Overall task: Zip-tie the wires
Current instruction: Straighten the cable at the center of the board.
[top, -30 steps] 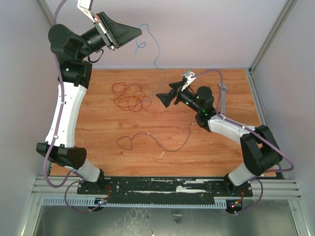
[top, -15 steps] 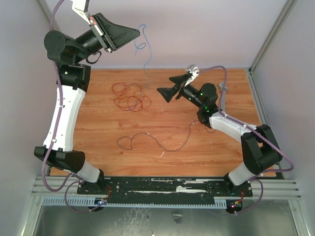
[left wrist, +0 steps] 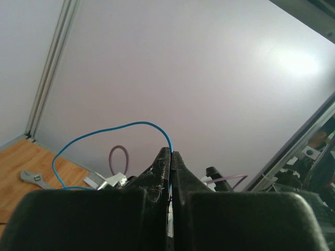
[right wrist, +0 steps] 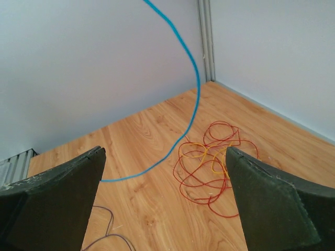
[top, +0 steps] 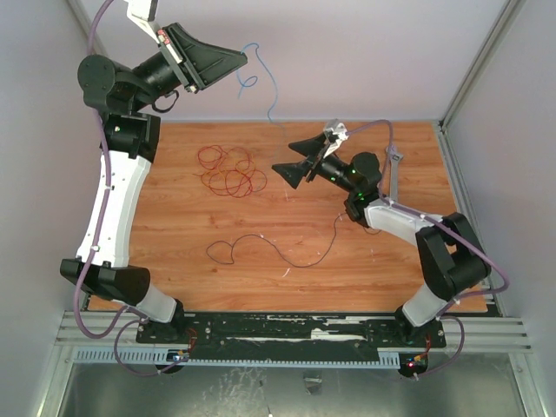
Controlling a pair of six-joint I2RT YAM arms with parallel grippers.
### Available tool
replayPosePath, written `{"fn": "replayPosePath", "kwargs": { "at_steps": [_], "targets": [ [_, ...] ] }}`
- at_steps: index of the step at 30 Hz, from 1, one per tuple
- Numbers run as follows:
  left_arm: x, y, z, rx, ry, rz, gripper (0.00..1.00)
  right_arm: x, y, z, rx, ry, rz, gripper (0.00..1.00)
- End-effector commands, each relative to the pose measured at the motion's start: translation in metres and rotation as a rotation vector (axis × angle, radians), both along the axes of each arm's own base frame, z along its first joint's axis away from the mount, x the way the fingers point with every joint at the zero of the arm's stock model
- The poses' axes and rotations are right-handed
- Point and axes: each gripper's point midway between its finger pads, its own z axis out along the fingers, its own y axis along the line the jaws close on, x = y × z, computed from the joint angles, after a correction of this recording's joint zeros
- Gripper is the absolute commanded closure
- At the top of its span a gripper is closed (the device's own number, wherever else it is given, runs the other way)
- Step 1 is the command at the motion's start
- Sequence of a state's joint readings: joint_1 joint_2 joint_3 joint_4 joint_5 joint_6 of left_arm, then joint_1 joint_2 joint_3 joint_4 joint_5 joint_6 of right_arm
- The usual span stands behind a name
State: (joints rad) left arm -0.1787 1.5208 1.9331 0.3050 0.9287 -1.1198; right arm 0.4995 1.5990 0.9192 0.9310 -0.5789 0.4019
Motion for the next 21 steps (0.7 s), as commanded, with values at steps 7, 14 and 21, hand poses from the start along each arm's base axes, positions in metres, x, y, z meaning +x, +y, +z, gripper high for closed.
{"fn": "replayPosePath", "kwargs": {
  "at_steps": [7,14,21],
  "targets": [
    [-0.017,0.004,0.011,-0.004,-0.055,-0.009,1.0,0.023,0.018,0.015,0.123,0.012,0.004,0.07],
    [-0.019,0.004,0.012,-0.01,-0.064,-0.015,1.0,0.02,0.029,0.017,0.144,0.016,0.049,0.13],
    [-0.017,0.004,0.01,-0.009,-0.058,-0.014,1.0,0.006,0.046,0.024,0.171,0.004,0.14,0.12]
  ]
}}
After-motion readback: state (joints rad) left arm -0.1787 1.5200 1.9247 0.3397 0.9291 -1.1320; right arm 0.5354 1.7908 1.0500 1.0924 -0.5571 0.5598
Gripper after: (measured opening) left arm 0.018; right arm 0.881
